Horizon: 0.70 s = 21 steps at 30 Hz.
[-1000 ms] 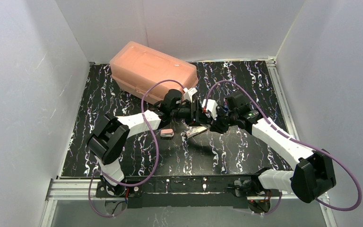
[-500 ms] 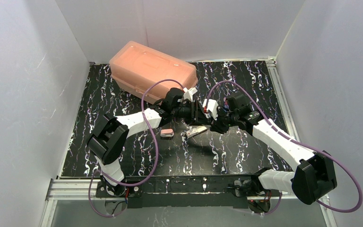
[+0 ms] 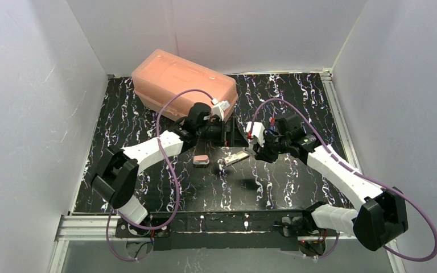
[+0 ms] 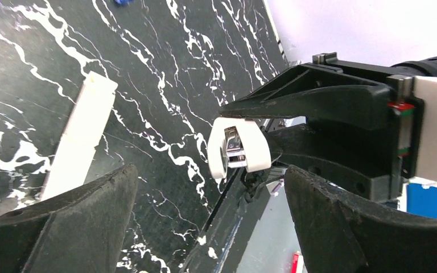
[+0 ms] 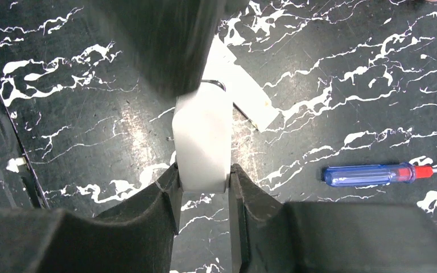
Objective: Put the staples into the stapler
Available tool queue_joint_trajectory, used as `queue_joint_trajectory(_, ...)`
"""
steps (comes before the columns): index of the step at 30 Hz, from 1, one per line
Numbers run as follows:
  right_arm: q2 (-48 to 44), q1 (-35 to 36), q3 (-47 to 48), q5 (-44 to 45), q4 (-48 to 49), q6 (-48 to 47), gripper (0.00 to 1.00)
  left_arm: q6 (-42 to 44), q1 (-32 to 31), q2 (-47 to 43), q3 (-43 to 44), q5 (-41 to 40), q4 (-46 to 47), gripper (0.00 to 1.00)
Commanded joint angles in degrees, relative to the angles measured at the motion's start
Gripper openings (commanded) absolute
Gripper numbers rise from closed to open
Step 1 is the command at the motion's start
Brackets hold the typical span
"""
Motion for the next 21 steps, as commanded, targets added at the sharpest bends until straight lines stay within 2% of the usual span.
queue_joint_trajectory(1,-2.84,-0.64,-0.79,-0.26,-3.02,-2.41,0.01,7.24,1.76,-5.97,-0.64,-0.2,-2.84,0.99)
queue_joint_trajectory(6,-1.48,-0.73,0.45,3.3,-9.9,-6.93,0.01,14.52,2.87,-8.34,2.69,-0.47,-10.66,0.98)
queue_joint_trajectory(13,8.2,-0.78,10.63,14.47,-29.04,-15.5,0.01,20.0,5.28,-13.56,4.24,-1.59,-21.17,0.99)
queue_joint_trajectory(21,19.12,-0.72,14.88,30.72,-33.02,-20.6,0.05,19.33,10.9,-19.28,3.66,-1.36,-24.89,0.99)
